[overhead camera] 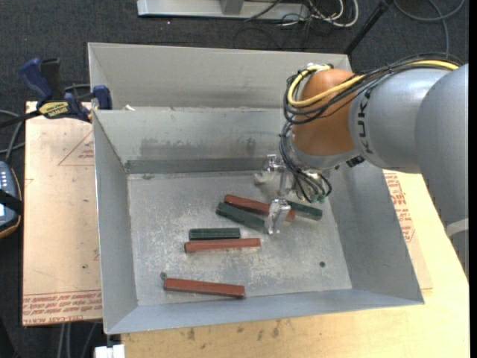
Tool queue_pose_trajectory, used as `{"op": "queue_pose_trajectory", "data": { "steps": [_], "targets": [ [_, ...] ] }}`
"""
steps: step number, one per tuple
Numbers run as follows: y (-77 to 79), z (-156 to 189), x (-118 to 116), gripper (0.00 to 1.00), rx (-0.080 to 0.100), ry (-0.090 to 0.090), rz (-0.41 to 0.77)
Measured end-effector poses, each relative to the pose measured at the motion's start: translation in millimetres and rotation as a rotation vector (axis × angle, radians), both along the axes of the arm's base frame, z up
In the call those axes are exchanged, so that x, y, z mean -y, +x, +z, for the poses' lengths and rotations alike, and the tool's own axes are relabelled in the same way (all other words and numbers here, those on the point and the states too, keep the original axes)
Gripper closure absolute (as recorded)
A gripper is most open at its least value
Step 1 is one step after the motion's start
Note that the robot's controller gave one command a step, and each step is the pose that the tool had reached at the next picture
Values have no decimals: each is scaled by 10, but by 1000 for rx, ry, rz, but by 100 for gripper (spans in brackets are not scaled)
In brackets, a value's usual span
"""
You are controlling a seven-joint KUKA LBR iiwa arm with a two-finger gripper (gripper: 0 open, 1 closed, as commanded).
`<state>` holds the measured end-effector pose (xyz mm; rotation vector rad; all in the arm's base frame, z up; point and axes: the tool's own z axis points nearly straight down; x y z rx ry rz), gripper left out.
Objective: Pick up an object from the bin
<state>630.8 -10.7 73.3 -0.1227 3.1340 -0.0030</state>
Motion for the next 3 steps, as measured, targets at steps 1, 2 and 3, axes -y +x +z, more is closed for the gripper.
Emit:
{"op": "queue_pose_trajectory", "data": {
  "steps": [1, 2, 3],
  "targets": [
    [-23, 18, 464, 0, 10, 8, -103],
    [23, 37, 171, 0, 10, -1, -30],
    [13, 57, 451, 100, 7, 6, -104]
  ]
}}
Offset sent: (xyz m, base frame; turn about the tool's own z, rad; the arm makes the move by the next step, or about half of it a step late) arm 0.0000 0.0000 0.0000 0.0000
